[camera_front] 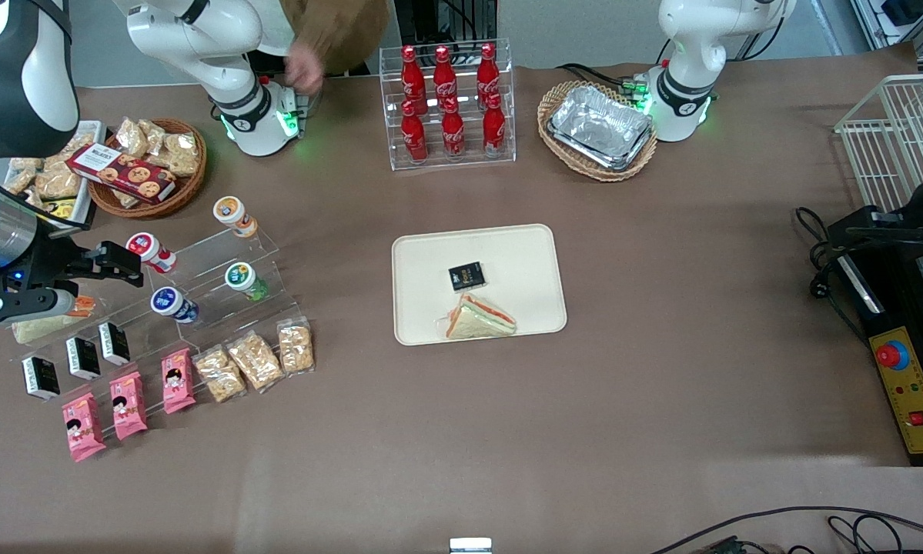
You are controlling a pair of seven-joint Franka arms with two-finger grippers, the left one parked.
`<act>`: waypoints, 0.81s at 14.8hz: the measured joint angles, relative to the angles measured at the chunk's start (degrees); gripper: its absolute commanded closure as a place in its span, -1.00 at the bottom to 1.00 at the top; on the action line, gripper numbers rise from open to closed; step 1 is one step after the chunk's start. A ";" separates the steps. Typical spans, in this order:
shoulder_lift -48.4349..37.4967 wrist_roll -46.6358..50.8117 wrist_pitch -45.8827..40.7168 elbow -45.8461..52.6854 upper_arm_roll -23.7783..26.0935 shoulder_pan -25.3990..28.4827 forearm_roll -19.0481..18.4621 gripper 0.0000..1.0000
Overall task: Place green gum on tray
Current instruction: 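Lower the right gripper onto the green-labelled bottle on the rack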
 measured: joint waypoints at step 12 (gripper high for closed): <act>-0.35 3.38 0.03 -4.09 0.39 0.26 0.56 -1.00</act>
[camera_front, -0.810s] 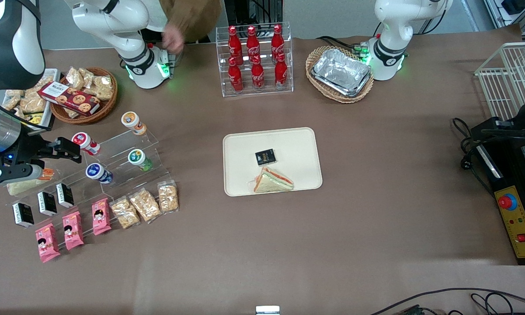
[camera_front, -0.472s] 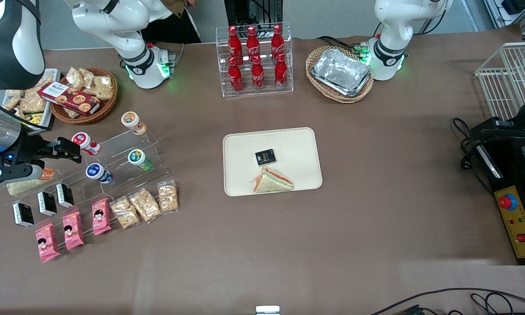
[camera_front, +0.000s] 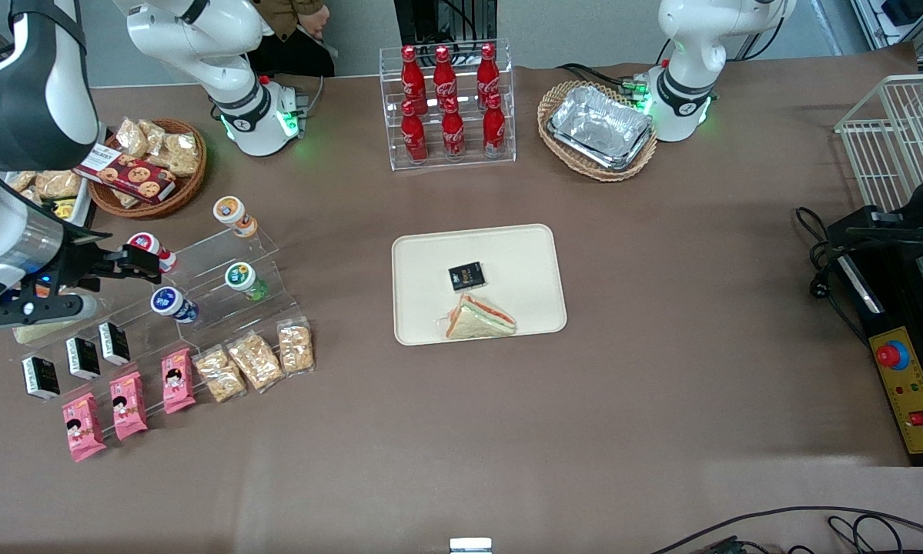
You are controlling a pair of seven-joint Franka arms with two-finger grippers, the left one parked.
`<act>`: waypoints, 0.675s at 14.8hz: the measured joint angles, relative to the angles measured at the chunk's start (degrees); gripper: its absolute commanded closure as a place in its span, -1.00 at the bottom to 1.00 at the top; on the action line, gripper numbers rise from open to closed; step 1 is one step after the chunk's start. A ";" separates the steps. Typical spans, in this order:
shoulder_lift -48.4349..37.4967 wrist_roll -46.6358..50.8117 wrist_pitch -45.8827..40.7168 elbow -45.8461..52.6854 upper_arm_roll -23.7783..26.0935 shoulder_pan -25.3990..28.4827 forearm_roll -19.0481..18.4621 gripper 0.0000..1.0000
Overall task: Place green gum on tray
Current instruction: 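Lower the right gripper onto the green-labelled bottle on the rack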
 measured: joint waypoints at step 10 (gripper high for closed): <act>-11.81 1.18 19.31 -25.77 0.44 2.31 0.09 -1.00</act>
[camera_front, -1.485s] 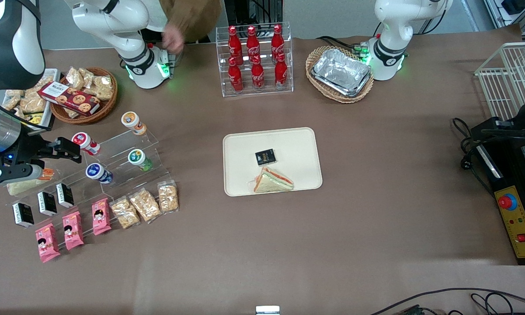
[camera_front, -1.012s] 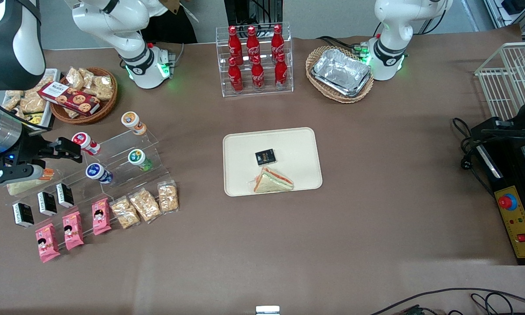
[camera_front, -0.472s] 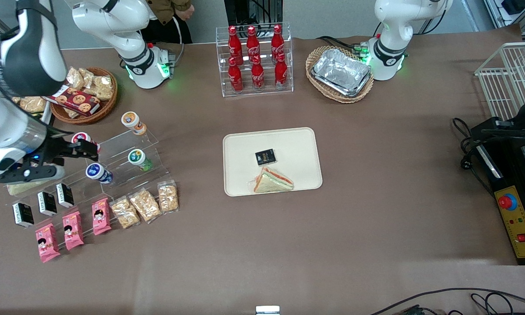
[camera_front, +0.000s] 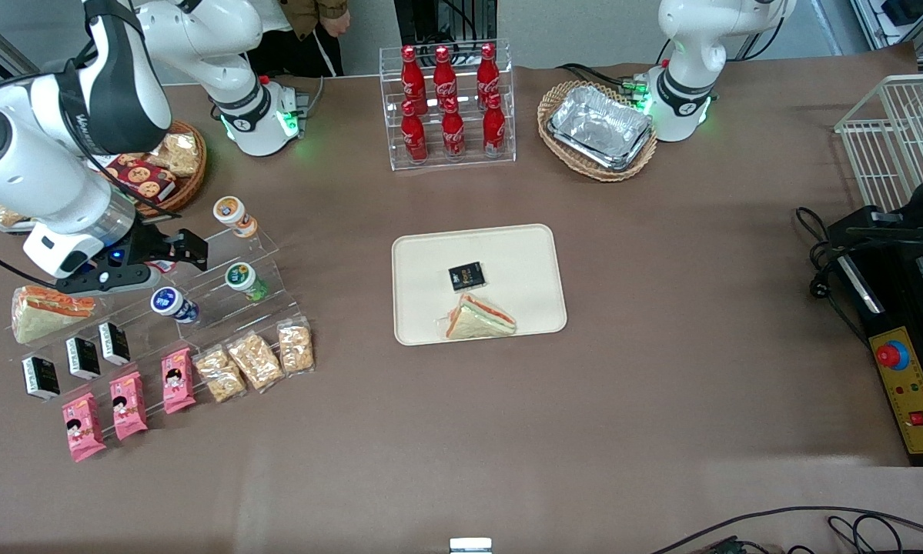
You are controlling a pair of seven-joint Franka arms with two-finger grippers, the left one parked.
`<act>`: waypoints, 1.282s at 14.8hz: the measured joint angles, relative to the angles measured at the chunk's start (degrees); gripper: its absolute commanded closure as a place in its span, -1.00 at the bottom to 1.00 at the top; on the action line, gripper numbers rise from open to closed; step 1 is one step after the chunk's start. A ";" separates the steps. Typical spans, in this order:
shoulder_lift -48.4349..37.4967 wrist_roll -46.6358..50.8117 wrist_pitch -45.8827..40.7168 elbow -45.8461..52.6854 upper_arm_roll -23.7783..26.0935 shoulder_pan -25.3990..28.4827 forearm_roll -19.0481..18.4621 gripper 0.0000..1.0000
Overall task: Place green gum on tray
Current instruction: 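Lower the right gripper onto the green-labelled bottle on the rack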
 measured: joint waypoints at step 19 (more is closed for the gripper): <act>0.97 9.07 24.83 -20.97 0.07 3.29 0.01 -1.00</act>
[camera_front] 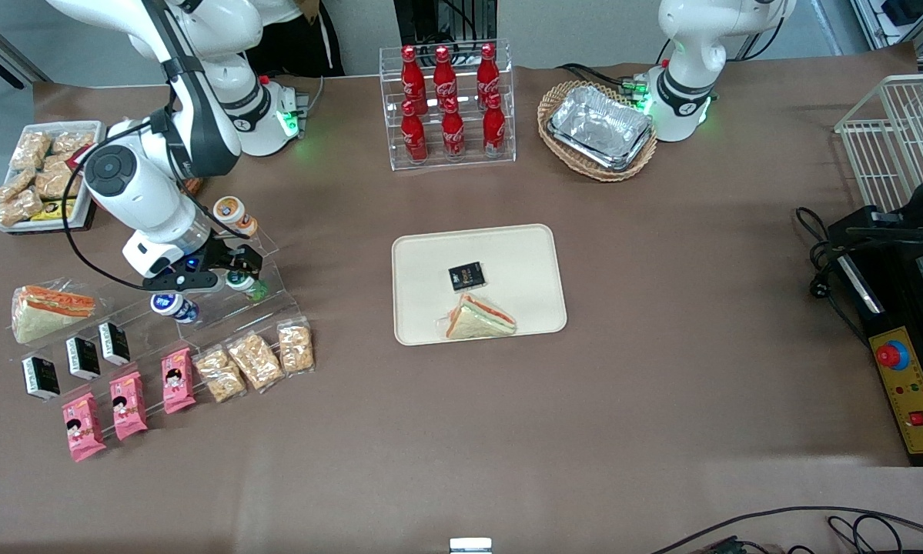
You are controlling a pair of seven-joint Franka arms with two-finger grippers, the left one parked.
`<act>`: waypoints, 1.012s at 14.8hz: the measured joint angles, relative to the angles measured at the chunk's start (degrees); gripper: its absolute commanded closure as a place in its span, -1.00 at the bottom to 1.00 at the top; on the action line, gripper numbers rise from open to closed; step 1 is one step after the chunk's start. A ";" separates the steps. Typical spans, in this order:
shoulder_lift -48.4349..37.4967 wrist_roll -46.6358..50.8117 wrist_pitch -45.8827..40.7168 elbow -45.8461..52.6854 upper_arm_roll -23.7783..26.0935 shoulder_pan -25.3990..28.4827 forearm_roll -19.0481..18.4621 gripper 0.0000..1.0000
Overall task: Place green gum on tray
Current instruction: 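Lower the right gripper onto the green-labelled bottle on the rack, then close the right gripper on the green-labelled bottle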
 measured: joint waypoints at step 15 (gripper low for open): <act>0.46 0.98 6.23 -5.09 0.01 0.07 0.00 -0.02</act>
